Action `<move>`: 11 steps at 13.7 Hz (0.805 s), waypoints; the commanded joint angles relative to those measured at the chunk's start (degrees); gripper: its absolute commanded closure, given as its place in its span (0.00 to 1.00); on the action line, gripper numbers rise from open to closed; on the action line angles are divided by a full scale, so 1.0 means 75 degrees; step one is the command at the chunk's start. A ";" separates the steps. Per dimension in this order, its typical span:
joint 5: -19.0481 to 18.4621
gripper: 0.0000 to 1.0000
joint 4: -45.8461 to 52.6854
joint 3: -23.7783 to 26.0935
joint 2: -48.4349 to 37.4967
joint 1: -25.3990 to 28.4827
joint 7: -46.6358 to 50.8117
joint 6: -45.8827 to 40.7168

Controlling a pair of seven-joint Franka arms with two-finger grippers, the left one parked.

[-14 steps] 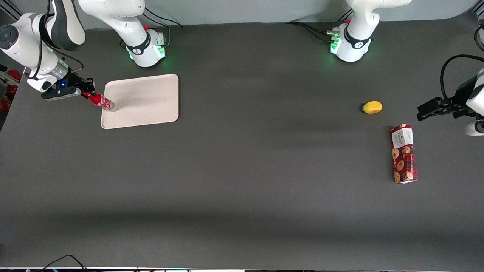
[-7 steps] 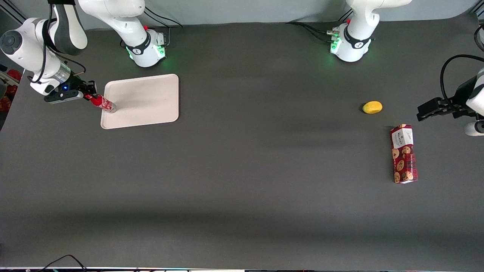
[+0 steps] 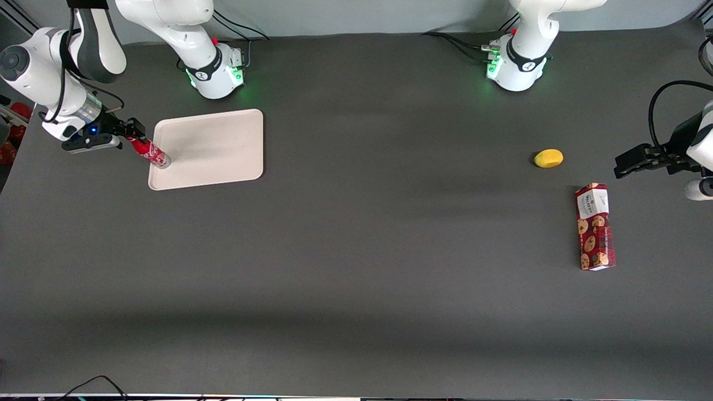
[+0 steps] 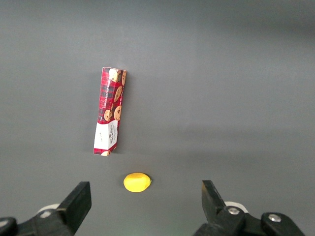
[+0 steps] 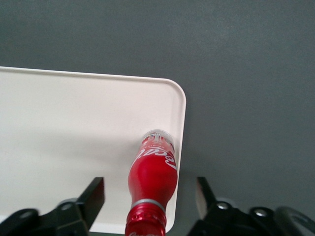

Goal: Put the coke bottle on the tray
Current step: 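Lower the bottle onto the tray and open the right gripper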

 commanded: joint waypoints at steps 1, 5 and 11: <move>-0.0081 0.00 0.0170 -0.0077 -0.0078 0.0060 -0.0098 -0.0052; 0.0338 0.00 0.1469 0.0156 -0.0067 0.0423 0.0007 -0.1093; 0.1055 0.00 0.4641 0.1831 0.0950 0.0424 0.1738 -0.3271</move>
